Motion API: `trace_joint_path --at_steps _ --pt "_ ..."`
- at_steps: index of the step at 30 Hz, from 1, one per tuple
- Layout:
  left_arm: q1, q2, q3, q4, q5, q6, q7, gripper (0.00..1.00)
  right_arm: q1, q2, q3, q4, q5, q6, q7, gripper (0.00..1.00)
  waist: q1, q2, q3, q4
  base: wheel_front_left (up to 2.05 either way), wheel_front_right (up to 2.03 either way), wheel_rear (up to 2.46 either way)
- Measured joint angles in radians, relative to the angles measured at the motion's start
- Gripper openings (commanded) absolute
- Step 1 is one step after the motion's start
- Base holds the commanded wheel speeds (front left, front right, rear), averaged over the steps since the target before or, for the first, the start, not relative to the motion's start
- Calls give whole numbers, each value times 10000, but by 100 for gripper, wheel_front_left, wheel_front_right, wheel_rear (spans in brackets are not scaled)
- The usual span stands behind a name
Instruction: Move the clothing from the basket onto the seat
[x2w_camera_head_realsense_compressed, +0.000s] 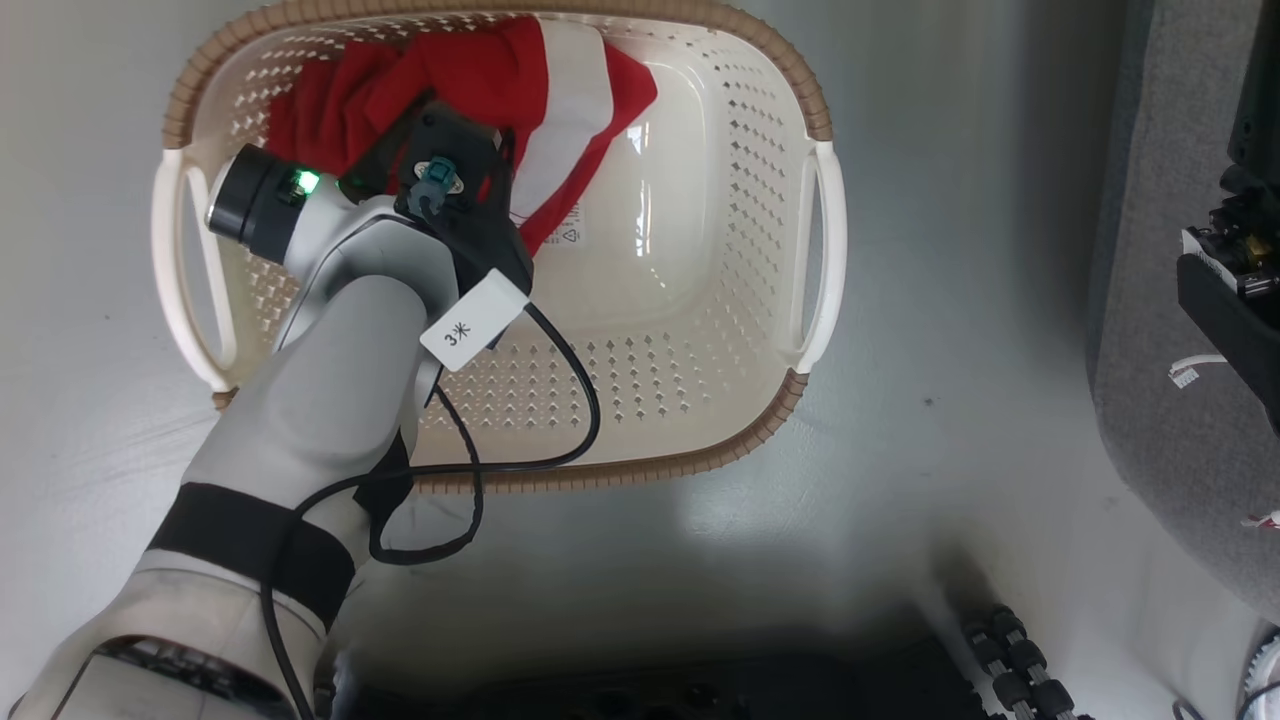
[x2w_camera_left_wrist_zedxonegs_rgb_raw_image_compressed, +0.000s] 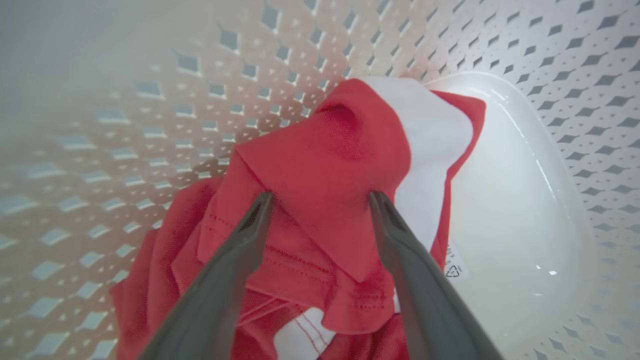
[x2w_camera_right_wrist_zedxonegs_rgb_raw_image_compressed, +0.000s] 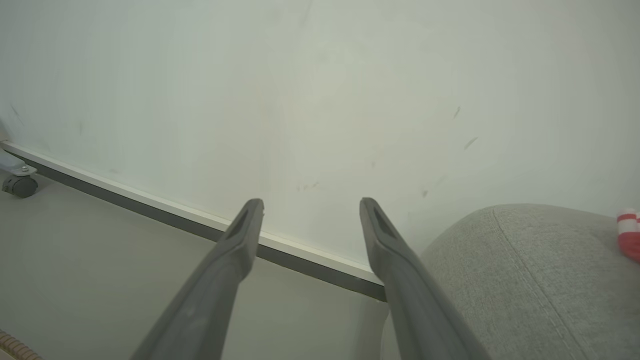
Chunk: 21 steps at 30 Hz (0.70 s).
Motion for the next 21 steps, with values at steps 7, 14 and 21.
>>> trace_joint_path --at_steps 7,14,21 --pt "-153 -6 -23 408 -61 88 0 9 4 6 35 -6 -77 0 -2 100 0 0 90 -157 0 0 0" --pt "-169 -6 -165 391 -207 73 -211 0 -3 119 69 65 -73 0 -59 100 0 0 148 -299 0 0 0" --pt "-21 -4 -407 -144 -811 -194 -936 0 -5 217 92 984 23 0 -320 100 0 0 -83 -262 0 0 0"
